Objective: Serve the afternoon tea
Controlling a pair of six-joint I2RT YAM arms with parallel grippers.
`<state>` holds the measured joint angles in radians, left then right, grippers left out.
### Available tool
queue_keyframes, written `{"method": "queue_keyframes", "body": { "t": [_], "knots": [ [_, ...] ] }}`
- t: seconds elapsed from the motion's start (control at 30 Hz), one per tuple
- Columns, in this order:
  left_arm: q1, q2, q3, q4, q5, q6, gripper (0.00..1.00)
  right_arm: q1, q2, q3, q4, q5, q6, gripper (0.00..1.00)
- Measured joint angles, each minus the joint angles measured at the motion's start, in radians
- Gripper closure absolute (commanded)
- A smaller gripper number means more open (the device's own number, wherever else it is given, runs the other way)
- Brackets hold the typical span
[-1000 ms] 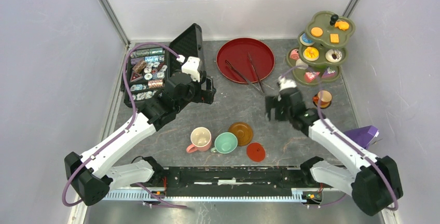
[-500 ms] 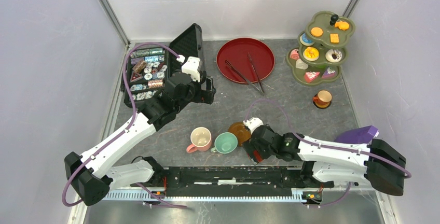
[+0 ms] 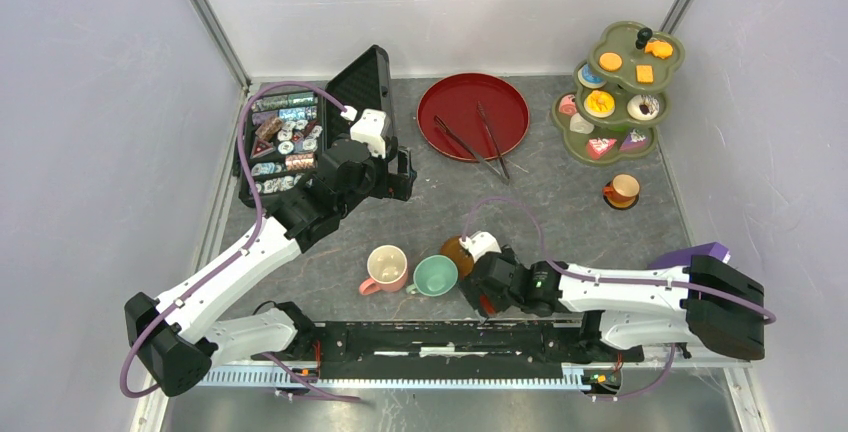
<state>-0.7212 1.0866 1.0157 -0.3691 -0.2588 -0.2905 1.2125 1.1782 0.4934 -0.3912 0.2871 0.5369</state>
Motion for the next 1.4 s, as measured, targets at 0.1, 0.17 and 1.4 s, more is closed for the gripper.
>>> {"method": "queue_keyframes", "body": {
  "t": [0.1, 0.17, 1.4],
  "knots": [
    [0.0, 0.0, 0.0, 0.0, 0.0, 0.0, 0.0, -0.002, 0.0, 0.0, -0.012, 0.053, 0.063, 0.09],
    [0.0, 0.0, 0.0, 0.0, 0.0, 0.0, 0.0, -0.023, -0.001, -0.001, -0.021, 0.086, 0.1, 0.1],
    [0.002, -0.001, 0.0, -0.001, -0.001, 0.0, 0.0, -1.054, 0.311, 0.144, 0.362, 0.154, -0.178, 0.07]
  ]
}}
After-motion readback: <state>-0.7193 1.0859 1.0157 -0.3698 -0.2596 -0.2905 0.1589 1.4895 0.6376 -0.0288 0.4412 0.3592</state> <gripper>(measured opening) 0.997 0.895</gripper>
